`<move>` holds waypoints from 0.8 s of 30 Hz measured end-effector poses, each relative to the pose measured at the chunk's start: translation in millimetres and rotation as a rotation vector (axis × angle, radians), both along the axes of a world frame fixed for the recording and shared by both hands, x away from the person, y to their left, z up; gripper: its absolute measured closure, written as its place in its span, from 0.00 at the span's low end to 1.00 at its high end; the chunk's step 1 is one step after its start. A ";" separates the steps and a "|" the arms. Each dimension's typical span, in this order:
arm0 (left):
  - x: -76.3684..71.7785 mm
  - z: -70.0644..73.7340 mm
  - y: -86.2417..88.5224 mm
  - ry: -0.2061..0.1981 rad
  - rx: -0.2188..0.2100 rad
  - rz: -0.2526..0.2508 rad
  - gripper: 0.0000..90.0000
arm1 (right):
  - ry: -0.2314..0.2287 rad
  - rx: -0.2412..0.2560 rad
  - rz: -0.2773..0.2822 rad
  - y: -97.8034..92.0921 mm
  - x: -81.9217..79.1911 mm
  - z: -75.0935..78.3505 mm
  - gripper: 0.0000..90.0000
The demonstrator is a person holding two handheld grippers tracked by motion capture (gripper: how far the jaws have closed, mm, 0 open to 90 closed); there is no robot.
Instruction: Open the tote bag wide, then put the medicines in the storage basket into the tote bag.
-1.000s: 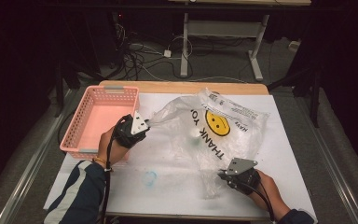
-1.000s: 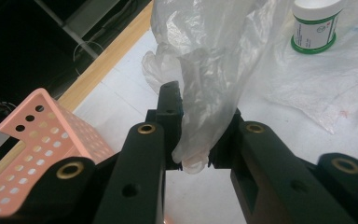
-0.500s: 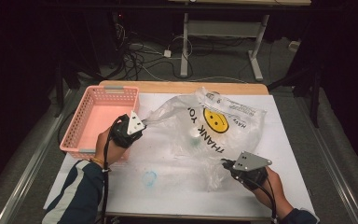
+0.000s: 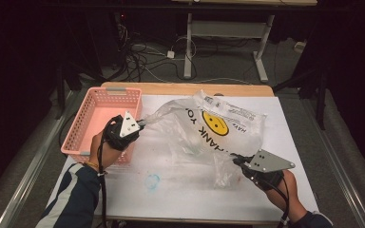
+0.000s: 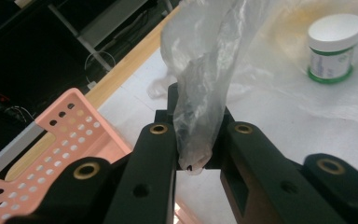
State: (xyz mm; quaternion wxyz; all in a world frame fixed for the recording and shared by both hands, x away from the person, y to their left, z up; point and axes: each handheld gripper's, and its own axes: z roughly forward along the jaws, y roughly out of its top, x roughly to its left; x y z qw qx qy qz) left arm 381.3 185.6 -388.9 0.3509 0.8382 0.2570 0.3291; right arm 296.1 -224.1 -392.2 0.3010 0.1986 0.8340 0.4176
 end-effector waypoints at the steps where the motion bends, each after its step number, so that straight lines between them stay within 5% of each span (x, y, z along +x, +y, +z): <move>1: -1.0 1.1 0.6 -0.001 -0.005 -0.001 0.93 | -0.008 0.005 -0.003 -0.7 -0.8 2.7 1.00; 24: -35.8 38.4 14.0 -0.092 -0.056 -0.034 0.93 | -0.134 0.096 0.059 2.1 -13.0 58.7 1.00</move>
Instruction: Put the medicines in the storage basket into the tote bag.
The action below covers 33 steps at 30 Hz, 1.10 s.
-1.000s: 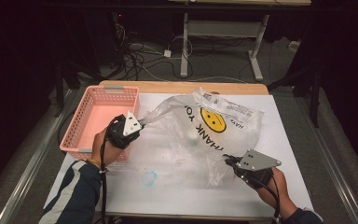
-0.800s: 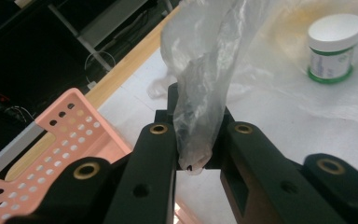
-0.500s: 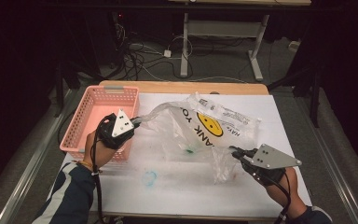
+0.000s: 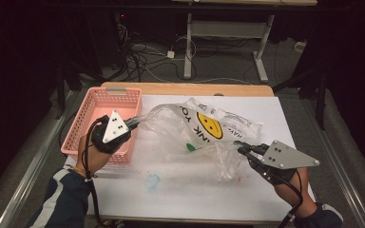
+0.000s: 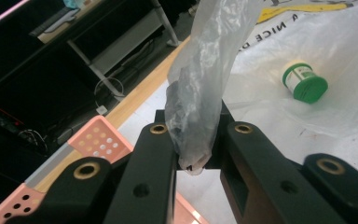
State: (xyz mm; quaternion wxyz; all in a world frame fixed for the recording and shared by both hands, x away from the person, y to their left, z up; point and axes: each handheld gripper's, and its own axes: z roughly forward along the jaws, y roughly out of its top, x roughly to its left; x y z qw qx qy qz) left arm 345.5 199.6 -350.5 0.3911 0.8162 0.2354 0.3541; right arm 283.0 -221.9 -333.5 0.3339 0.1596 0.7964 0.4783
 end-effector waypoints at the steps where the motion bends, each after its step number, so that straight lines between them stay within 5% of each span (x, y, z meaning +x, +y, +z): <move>1: -1.6 2.2 0.8 -0.005 -0.002 -0.001 0.93 | 0.008 0.019 0.019 0.4 -0.4 3.9 1.00; 9: -7.5 13.4 -2.8 -0.041 -0.033 -0.023 0.93 | -0.054 0.040 0.057 12.7 -4.7 27.7 1.00; 16: 3.3 8.5 -17.2 -0.032 -0.047 -0.054 0.93 | -0.074 0.019 0.027 20.5 8.0 23.4 1.00; 27: 32.0 -0.2 -42.5 -0.022 -0.071 -0.085 0.93 | 0.004 0.036 -0.075 9.2 55.1 1.6 1.00; 33: 39.4 14.1 -53.3 -0.041 -0.147 -0.142 0.93 | 0.033 0.143 -0.088 -5.0 66.9 17.1 1.00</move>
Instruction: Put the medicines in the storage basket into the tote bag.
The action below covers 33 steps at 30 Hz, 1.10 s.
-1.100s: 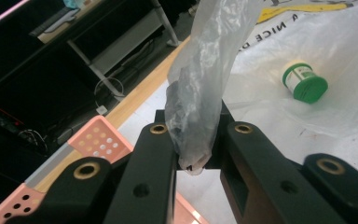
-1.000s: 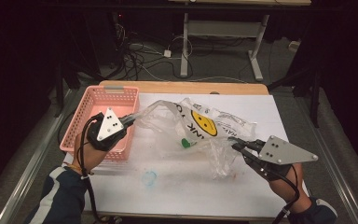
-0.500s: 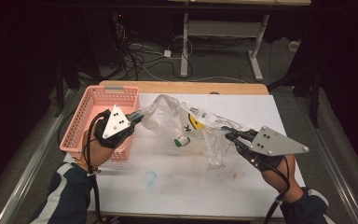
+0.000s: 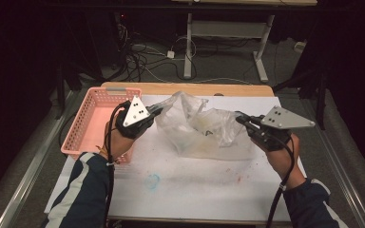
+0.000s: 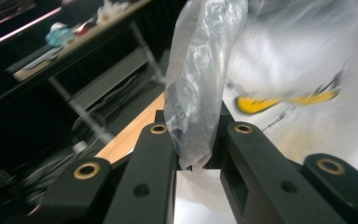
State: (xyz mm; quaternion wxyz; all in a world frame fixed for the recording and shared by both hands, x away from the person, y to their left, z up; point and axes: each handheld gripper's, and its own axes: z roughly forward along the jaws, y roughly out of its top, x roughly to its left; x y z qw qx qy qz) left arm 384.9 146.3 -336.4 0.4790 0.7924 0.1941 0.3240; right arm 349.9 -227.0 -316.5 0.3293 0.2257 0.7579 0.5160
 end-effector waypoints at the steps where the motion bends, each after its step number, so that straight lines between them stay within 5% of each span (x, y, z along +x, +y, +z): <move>1: -2.0 3.5 -3.1 -0.013 0.006 -0.010 0.94 | -0.018 0.003 0.007 -0.5 -2.9 5.5 1.00; 7: -4.6 22.7 -20.7 -0.050 0.027 -0.038 0.94 | -0.069 0.016 0.032 5.3 -11.5 30.3 1.00; 19: -16.6 68.2 -28.7 -0.125 -0.033 -0.071 0.94 | -0.136 0.033 0.064 13.6 -22.2 67.5 1.00; 25: -11.2 78.6 -33.5 -0.130 -0.085 -0.078 0.94 | -0.132 0.071 0.054 10.1 -12.8 74.3 1.00; 27: -9.0 81.2 -36.6 -0.136 -0.101 -0.081 0.94 | -0.154 0.048 0.010 10.1 -4.8 74.2 1.00; 33: 2.3 94.7 -45.3 -0.138 -0.140 -0.072 0.94 | -0.099 0.058 -0.074 1.0 29.9 64.7 1.00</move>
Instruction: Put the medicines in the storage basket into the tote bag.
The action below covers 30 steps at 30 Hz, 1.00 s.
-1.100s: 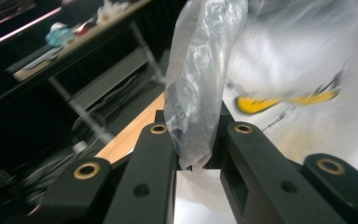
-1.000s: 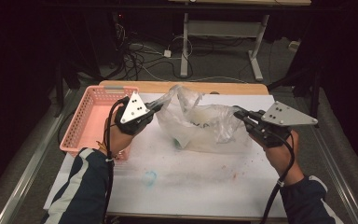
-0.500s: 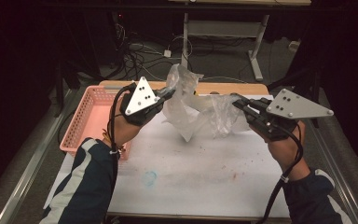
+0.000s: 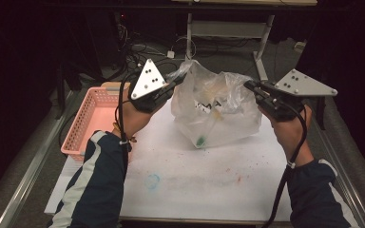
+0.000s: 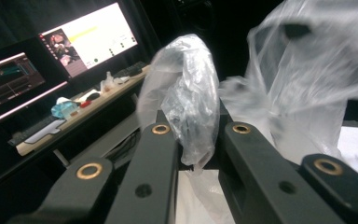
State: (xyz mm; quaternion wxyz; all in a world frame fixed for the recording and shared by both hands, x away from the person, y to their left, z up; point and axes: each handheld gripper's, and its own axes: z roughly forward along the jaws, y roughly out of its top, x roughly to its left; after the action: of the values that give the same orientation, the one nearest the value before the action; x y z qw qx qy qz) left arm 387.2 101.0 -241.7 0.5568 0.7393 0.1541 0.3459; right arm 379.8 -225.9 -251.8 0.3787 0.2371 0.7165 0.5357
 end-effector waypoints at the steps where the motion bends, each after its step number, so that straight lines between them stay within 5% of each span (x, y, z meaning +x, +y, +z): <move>1: 0.7 3.1 -2.0 -0.002 -0.004 -0.007 0.94 | 0.013 0.003 -0.013 -1.5 5.8 -2.6 1.00; 5: 8.4 4.0 -18.8 -0.024 0.060 0.020 0.94 | 0.061 0.007 -0.047 -5.1 22.8 -12.9 1.00; 13: 53.9 -21.4 -28.5 0.088 0.048 0.085 0.94 | 0.138 -0.032 -0.131 -7.3 57.3 -33.8 1.00; 18: 77.6 -33.8 -27.3 0.109 0.065 0.158 0.94 | 0.176 -0.059 -0.191 -10.5 77.1 -45.1 1.00; 23: 92.4 -34.0 -17.1 0.102 0.039 0.225 0.94 | 0.168 -0.132 -0.277 -14.6 93.2 -45.5 1.00; 30: 104.5 -22.2 -5.0 0.089 0.034 0.286 0.94 | 0.154 -0.110 -0.322 -21.5 104.5 -31.8 1.00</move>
State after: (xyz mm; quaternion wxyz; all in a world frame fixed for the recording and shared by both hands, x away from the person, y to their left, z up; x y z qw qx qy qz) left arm 491.7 96.1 -263.9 0.4821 0.7337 0.2766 0.3909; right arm 484.3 -247.4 -283.6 0.4159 0.3682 0.7243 0.4085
